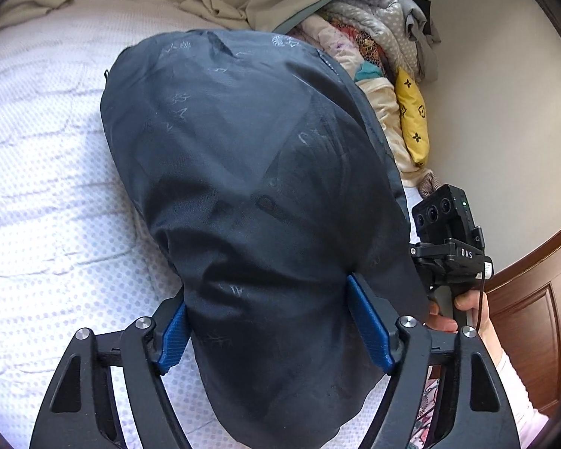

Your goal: Fold large clothes

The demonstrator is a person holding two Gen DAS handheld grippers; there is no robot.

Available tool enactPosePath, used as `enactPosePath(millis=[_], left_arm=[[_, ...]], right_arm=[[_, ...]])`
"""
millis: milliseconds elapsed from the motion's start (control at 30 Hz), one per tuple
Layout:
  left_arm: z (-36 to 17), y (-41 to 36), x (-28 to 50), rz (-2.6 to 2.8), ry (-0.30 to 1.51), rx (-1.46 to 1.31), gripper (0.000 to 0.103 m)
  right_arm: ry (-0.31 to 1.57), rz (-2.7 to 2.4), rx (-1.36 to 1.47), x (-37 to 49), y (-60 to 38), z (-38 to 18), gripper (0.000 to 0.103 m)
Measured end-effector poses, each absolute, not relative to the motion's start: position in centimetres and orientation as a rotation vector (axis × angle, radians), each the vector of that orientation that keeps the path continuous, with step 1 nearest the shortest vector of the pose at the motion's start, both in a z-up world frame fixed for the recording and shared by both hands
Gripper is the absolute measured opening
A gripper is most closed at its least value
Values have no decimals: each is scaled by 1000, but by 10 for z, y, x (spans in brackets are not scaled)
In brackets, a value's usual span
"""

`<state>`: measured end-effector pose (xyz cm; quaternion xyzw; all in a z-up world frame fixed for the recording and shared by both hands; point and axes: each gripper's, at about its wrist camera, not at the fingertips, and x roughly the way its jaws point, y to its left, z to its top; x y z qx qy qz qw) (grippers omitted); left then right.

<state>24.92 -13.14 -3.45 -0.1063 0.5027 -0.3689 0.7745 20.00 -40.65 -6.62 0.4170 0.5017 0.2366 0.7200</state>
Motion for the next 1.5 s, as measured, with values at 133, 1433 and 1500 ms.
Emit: enactPosePath(millis=[133,1433,1500], left_arm=[[-18,-123,246,-793,1046,-233,78],[-14,57,197,-432,1008,-307,90],[-5,60,193,-392,985,-280,90]], right_arm=[[1061,576,901,199,-395,-45,64],[1145,698,804,226,-264,-53,90],[1161,645,790,223,-274,-47,99]])
